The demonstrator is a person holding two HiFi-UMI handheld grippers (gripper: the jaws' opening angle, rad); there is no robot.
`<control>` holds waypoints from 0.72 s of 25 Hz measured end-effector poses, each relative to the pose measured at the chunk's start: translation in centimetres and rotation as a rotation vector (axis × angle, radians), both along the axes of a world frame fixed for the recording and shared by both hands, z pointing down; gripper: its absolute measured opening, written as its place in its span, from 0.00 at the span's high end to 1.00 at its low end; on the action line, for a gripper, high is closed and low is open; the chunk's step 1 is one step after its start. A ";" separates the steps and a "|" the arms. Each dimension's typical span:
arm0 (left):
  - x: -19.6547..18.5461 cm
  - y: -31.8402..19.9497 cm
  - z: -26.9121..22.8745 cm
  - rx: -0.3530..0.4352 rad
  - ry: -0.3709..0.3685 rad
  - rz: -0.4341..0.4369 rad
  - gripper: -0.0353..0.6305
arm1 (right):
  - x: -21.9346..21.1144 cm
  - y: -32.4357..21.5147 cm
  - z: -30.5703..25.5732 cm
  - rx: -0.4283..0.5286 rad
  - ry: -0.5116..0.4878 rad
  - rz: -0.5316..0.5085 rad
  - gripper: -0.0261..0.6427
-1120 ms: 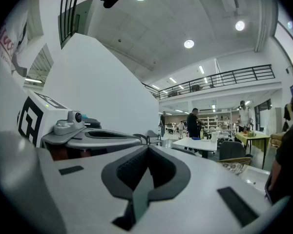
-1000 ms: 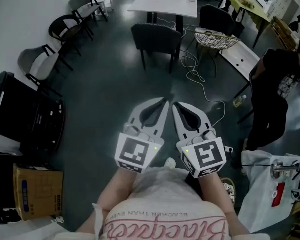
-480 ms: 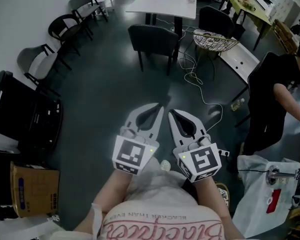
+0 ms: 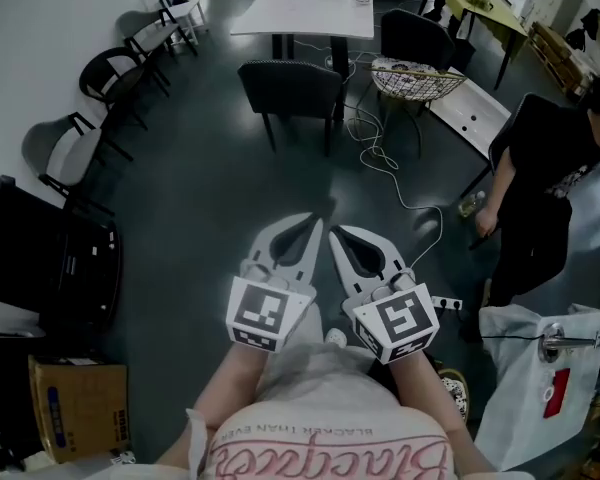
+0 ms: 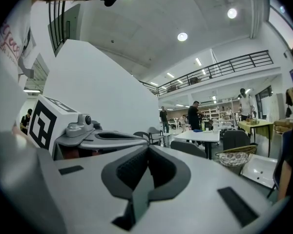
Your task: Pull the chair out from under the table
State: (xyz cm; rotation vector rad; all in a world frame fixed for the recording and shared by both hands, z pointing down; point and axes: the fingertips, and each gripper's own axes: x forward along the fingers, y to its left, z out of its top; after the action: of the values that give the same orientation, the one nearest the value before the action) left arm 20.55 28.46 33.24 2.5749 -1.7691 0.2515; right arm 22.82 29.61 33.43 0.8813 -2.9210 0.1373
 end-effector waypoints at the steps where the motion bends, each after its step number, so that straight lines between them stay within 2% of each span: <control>1: -0.4 -0.7 0.2 -0.008 0.002 0.004 0.94 | -0.4 -0.6 0.1 -0.005 0.003 0.000 0.95; 6: -3.4 -4.7 -0.1 -0.014 0.009 0.002 0.94 | -2.4 -4.7 0.5 -0.025 0.022 0.008 0.95; 18: -12.0 -14.5 0.3 -0.012 0.066 -0.031 0.94 | -10.6 -15.1 0.0 0.007 0.055 -0.006 0.95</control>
State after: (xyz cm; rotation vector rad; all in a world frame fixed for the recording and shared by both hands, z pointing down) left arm 8.57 13.94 33.53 2.5146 -1.7783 0.1739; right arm 12.22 14.55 33.39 0.8637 -2.8750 0.1008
